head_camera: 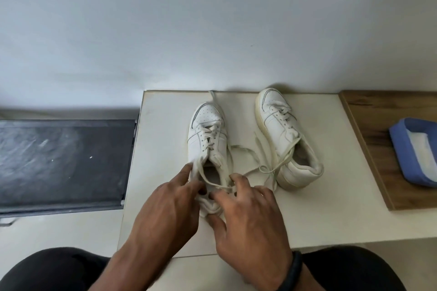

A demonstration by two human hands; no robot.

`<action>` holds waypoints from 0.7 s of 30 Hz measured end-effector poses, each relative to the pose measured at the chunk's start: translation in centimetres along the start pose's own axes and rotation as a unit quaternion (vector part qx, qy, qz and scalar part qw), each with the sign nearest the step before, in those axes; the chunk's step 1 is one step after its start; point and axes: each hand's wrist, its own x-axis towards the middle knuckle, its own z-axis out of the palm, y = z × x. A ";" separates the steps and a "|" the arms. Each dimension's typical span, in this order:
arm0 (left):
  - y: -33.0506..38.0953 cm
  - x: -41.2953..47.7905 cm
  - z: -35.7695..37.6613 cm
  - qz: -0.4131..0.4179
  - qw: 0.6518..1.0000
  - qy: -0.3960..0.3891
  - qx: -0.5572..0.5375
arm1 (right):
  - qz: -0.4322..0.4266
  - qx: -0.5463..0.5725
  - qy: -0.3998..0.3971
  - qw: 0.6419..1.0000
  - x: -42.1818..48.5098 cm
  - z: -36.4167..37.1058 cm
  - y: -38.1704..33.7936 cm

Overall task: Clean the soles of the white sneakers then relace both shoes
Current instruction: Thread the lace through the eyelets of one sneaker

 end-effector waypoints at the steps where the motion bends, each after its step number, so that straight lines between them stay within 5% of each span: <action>1: -0.1 -0.2 -0.1 -0.005 1.000 -0.005 0.000 | 0.001 -0.003 -0.006 1.000 -0.2 -0.1 -0.2; 21: -1.5 2.8 0.6 0.002 0.984 0.166 -0.058 | -0.048 0.074 -0.060 0.994 1.6 -0.5 2.1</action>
